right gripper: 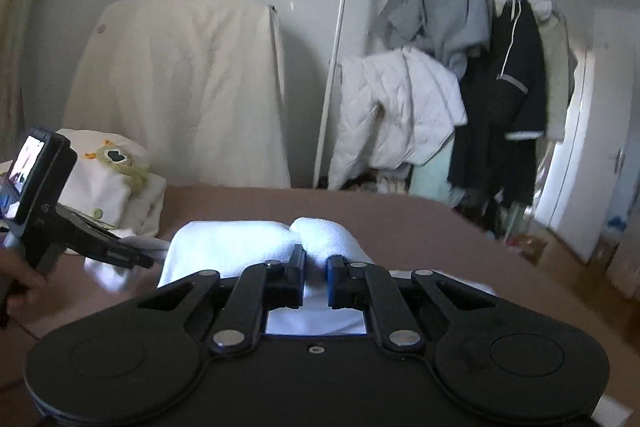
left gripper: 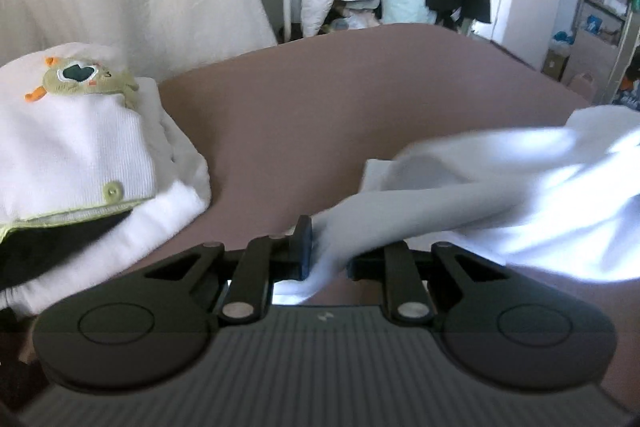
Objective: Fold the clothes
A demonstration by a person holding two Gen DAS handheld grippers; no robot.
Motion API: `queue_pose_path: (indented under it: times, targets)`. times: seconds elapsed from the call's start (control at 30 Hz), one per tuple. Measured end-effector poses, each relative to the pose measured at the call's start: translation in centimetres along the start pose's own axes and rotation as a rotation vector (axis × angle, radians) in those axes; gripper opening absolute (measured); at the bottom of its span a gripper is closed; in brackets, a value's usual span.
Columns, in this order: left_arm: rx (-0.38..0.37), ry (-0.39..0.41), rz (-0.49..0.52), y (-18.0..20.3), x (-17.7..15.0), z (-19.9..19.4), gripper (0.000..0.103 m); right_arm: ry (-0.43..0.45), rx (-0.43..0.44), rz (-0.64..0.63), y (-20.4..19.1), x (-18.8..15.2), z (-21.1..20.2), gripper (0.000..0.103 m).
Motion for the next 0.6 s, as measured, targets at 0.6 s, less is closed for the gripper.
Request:
queue_pose_path:
  times: [0.6]
  targets:
    - [-0.288,-0.241,-0.366,-4.0,-2.3,3.8,0.061,-0.592,-0.418,0.383,17.6,-14.5,0.6,0.015]
Point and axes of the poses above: each gripper's, at about its wrist camera, not at the fingertips, and z roughly the way its jaws point, y to its right, x to its top, the point moved 2 cm from there along z, roughly the way its jaws point, and after that the axes turned 4 degrees about -z, right-handed, at the moved point
